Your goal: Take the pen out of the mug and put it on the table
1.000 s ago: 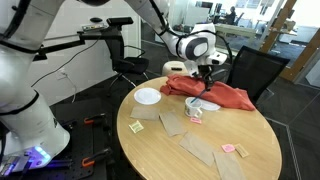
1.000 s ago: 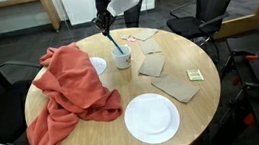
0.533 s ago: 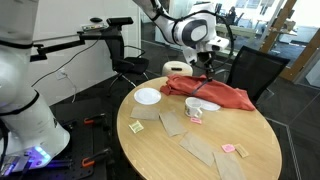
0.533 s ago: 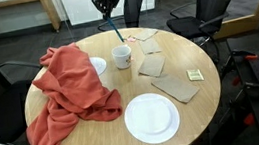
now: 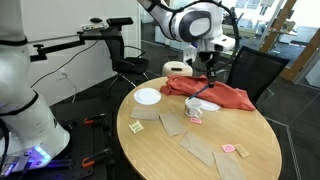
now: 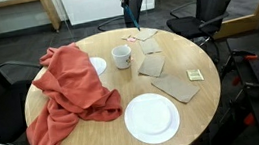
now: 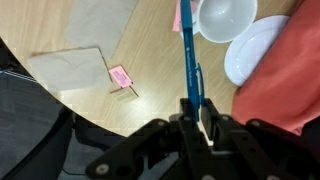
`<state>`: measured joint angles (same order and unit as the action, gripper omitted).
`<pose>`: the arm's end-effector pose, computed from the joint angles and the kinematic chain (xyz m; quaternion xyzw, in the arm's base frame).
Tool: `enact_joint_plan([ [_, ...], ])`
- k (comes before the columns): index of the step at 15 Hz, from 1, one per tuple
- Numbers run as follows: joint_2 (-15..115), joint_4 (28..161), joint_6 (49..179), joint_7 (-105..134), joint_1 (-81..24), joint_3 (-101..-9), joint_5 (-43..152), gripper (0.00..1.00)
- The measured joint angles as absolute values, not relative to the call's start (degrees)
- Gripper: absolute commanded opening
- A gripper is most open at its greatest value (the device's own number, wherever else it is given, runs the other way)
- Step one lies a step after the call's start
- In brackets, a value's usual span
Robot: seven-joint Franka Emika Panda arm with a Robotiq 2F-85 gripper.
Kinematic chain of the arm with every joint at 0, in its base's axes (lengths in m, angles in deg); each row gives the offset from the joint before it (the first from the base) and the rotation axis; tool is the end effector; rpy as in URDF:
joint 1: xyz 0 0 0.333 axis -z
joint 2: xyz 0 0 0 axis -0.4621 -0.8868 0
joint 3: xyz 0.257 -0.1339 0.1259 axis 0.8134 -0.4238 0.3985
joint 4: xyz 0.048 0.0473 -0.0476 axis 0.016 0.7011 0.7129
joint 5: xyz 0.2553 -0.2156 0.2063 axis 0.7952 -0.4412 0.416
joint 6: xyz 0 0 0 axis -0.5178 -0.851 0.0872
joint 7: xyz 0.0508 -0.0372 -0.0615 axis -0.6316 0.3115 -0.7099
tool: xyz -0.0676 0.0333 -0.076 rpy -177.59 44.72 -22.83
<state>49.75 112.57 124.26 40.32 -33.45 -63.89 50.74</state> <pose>0.6369 -0.0680 0.3715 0.9476 -0.2712 0.1649 0.0364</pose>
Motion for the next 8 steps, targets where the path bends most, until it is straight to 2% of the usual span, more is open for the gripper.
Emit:
enact_joint_plan([
  [8,52.39,119.48,120.18,33.47,-24.41,-63.79,54.45,0.04],
])
